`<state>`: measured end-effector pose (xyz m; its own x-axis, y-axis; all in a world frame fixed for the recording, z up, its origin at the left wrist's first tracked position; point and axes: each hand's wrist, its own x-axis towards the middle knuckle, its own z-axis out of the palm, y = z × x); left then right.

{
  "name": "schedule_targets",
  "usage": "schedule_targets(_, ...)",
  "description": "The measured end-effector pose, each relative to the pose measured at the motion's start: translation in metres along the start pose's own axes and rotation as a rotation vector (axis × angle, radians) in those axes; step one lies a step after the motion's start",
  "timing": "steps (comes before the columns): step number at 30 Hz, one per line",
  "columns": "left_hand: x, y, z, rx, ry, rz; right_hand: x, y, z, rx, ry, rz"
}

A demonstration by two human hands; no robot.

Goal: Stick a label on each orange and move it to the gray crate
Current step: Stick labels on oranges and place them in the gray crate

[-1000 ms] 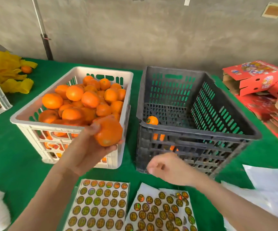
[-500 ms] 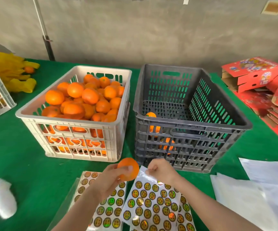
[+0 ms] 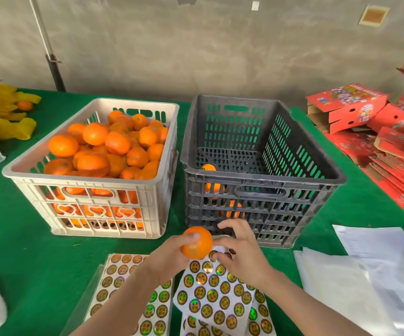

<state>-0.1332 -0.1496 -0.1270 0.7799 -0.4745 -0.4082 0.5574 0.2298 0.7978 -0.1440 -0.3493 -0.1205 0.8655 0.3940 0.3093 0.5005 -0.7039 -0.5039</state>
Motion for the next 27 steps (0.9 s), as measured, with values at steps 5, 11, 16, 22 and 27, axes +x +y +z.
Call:
schedule_targets(5, 0.005, -0.001, -0.001, -0.105, -0.008, -0.006, -0.003, -0.004, 0.004, -0.05, 0.123, -0.159)
schedule_targets(11, 0.009, 0.002, -0.008, 0.055, -0.018, -0.067, -0.003, -0.008, 0.002, 0.19, 0.055, 0.073)
schedule_targets(16, 0.0, 0.006, -0.004, 0.403, 0.149, -0.026, 0.006, -0.009, -0.013, 0.54, 0.12, 0.53)
schedule_targets(22, -0.017, 0.021, 0.005, 0.412, 0.059, 0.279, 0.015, -0.04, -0.027, 0.873, 0.092, 0.513)
schedule_targets(27, -0.019, 0.031, 0.011, 0.056, -0.126, 0.304, 0.027, -0.066, -0.036, 0.796, 0.094, 0.339)
